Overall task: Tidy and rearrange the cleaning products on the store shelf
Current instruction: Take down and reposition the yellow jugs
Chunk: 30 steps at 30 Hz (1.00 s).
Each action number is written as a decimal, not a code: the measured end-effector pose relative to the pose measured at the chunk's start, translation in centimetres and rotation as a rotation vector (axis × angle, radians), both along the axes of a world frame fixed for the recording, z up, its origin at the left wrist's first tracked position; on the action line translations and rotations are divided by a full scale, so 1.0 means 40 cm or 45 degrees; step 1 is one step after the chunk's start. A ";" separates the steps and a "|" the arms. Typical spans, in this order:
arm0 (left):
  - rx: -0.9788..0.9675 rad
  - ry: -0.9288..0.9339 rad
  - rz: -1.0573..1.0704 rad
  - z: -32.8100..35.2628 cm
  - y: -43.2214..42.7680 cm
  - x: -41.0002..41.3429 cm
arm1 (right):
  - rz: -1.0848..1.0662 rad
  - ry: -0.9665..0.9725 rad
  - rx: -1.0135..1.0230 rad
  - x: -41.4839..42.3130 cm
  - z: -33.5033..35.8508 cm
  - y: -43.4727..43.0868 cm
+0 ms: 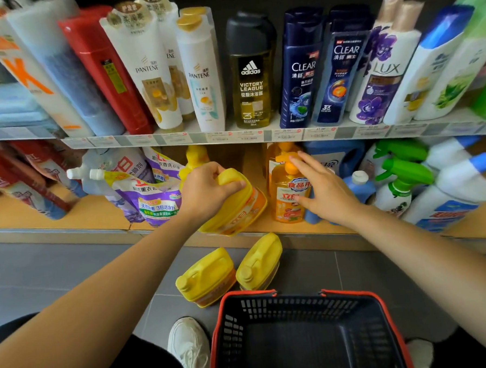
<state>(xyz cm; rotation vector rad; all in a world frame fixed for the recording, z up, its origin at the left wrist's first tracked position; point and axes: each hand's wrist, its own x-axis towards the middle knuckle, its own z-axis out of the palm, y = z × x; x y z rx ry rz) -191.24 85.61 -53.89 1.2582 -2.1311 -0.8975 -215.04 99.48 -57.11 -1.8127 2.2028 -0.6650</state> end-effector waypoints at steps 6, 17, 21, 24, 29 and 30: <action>-0.096 -0.204 -0.054 -0.039 -0.033 -0.098 | 0.023 -0.021 0.000 -0.008 0.000 0.008; -0.461 -0.662 -0.347 -0.076 -0.054 -0.062 | 0.038 -0.061 -0.015 -0.015 -0.003 0.005; -0.699 -0.665 -0.355 -0.096 -0.053 -0.010 | 0.031 -0.082 -0.016 -0.011 -0.012 0.005; -0.873 -0.727 -0.434 -0.106 -0.058 0.007 | 0.035 -0.091 -0.019 -0.007 -0.014 0.004; -1.083 -0.850 -0.369 -0.097 -0.075 0.008 | 0.023 -0.046 0.005 0.005 -0.007 0.004; -1.078 -0.831 -0.349 -0.099 -0.072 0.011 | 0.003 -0.012 0.002 0.010 -0.007 0.006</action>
